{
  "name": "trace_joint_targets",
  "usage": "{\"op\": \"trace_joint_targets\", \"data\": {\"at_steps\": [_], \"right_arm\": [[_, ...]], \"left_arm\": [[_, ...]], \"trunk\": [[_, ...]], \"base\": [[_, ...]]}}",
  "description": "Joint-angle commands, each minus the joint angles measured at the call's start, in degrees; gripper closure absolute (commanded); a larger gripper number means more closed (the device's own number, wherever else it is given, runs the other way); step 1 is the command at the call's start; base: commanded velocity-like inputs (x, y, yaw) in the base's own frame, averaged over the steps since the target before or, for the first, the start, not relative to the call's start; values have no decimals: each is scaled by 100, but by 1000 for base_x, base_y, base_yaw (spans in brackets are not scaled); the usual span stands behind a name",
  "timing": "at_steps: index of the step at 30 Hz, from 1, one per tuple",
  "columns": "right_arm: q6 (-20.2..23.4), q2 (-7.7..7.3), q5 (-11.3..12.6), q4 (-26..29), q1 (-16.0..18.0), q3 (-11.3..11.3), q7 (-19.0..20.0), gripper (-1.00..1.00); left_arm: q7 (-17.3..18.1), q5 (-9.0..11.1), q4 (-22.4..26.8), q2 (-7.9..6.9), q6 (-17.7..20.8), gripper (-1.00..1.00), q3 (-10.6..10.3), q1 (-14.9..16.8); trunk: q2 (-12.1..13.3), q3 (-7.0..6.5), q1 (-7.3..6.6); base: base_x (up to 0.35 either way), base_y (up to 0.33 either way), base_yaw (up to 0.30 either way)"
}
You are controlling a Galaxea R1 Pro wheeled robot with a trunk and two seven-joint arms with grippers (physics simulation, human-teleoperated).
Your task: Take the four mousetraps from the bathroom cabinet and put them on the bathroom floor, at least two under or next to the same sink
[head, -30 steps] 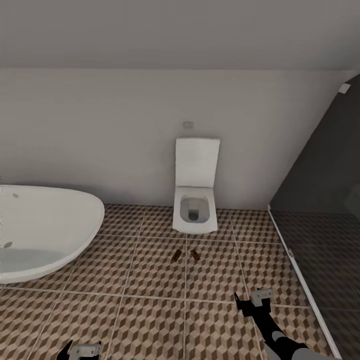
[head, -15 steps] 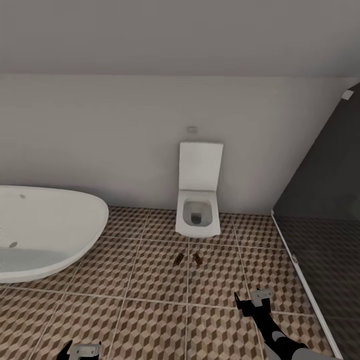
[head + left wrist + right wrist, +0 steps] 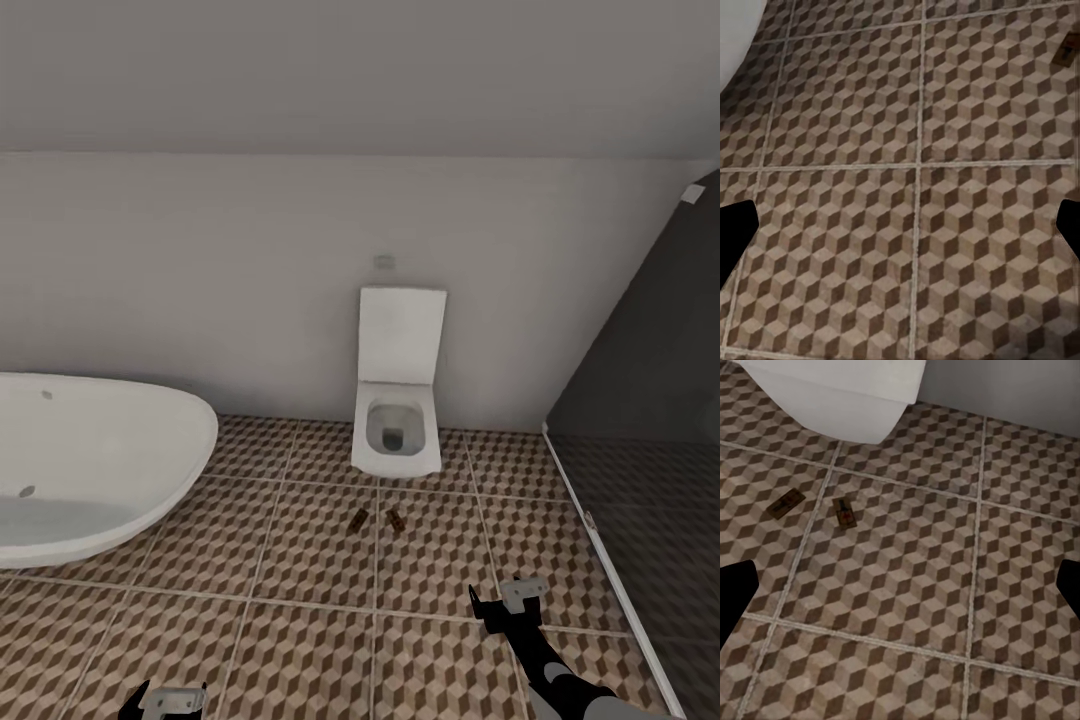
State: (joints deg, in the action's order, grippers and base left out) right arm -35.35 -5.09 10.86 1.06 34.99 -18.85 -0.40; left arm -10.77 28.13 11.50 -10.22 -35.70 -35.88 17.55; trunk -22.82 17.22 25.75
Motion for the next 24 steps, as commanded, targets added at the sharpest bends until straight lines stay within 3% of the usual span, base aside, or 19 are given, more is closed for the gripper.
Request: {"op": "trace_joint_targets", "data": {"at_steps": [1,13,17,24], "right_arm": [[-16,0,48,-2,5,-51,-4,-100],[24,-21,48,-18,-83,-49,-15,-100],[5,-33,36,-21,-554,-48,-9,-100],[-213,-49,35,-22,-1291,-48,-5,-100]], "left_arm": [[-49,8,4,40,-7,-100,-45,3],[-56,8,-379,463,8,-100,-47,3],[-59,8,-804,642,-8,-100,-43,3],[-63,10,-1284,792,-15,-100,-42,-22]], "trunk": [[-10,9,3],[-10,9,3],[-10,9,3],[-10,9,3]], "base": [[0,0,0],[0,0,0],[0,0,0],[0,0,0]]}}
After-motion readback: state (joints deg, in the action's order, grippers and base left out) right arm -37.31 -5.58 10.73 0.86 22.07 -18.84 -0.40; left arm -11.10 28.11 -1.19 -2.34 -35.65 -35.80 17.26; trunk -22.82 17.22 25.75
